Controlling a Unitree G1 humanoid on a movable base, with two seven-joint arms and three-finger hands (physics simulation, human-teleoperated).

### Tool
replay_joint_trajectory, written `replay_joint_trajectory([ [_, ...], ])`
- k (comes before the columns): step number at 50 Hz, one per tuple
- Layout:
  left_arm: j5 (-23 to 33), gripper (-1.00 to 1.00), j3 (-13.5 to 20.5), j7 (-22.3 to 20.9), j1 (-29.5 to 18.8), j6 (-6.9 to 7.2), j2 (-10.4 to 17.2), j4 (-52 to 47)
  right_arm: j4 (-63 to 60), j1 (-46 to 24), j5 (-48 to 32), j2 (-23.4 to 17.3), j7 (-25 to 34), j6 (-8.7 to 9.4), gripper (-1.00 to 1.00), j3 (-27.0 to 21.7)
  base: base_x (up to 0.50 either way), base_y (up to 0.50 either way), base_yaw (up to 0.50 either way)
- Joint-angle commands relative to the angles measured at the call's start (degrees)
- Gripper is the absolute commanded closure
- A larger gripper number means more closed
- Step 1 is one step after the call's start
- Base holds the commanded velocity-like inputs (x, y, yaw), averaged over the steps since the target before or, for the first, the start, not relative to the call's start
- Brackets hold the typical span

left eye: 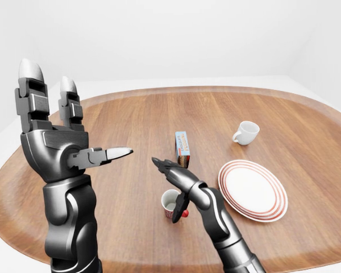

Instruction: Pick up the red mug and put it on the plate

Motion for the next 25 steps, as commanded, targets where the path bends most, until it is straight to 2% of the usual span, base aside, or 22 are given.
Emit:
replay_joint_trajectory([
  [1, -0.09, -0.95, -0.23, 0.04, 0.29, 0.00, -0.20, -0.72, 3.89, -1.59, -1.58, 0.66, -0.25, 0.00, -1.00, -0.80, 0.00, 0.00, 0.00],
  [13, 0.08, -0.95, -0.10, -0.32, 0.37, 0.00, -0.24, 0.32, 9.01, -4.28, -1.61, 1.16, -0.68, 0.00, -1.00, -1.63, 0.00, 0.00, 0.00],
  [25, -0.28, -0.95, -0.19, 0.02, 0.75, 0.00, -0.35, -0.54, 17.20, -7.42, -1.23, 1.43, -7.08, 0.00, -1.00, -2.95, 0.00, 0.00, 0.00],
])
